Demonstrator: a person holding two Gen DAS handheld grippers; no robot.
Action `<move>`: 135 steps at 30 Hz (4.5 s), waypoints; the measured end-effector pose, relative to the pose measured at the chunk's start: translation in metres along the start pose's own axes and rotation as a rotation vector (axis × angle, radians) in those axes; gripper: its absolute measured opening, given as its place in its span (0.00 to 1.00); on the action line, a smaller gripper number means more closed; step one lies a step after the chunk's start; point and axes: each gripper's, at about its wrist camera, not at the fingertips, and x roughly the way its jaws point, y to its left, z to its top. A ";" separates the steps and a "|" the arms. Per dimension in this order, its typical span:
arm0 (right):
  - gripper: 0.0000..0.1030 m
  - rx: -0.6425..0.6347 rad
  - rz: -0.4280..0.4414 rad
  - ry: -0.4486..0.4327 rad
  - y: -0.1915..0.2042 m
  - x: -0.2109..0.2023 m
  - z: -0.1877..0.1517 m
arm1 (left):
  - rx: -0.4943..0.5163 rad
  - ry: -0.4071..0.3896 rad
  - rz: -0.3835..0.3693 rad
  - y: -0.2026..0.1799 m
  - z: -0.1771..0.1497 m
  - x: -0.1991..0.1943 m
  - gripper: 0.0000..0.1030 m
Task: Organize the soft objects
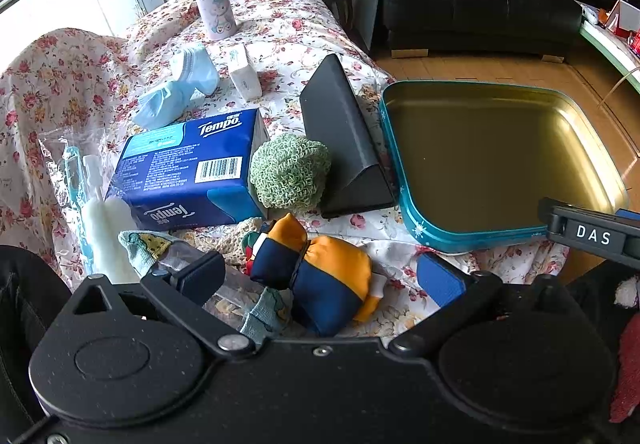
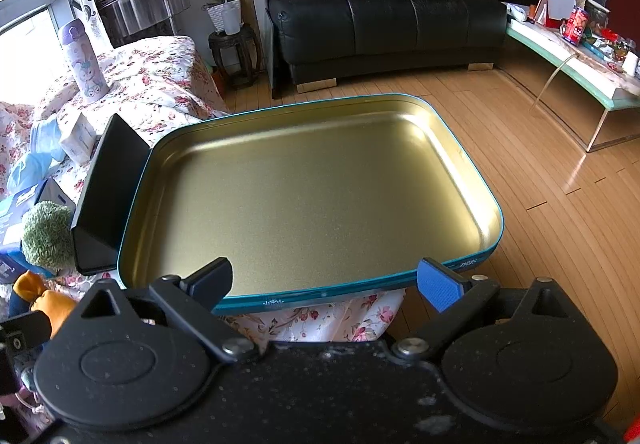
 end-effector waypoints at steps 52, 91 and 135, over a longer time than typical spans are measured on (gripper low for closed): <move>0.98 0.043 0.014 -0.008 -0.006 0.000 0.003 | -0.030 0.005 -0.046 0.008 0.004 -0.010 0.96; 0.81 -0.007 0.058 -0.043 0.041 -0.041 0.006 | -0.076 0.024 -0.029 0.183 0.027 0.034 0.96; 0.40 -0.309 0.438 0.134 0.229 -0.049 -0.034 | -0.289 0.069 -0.286 0.229 0.032 0.065 0.31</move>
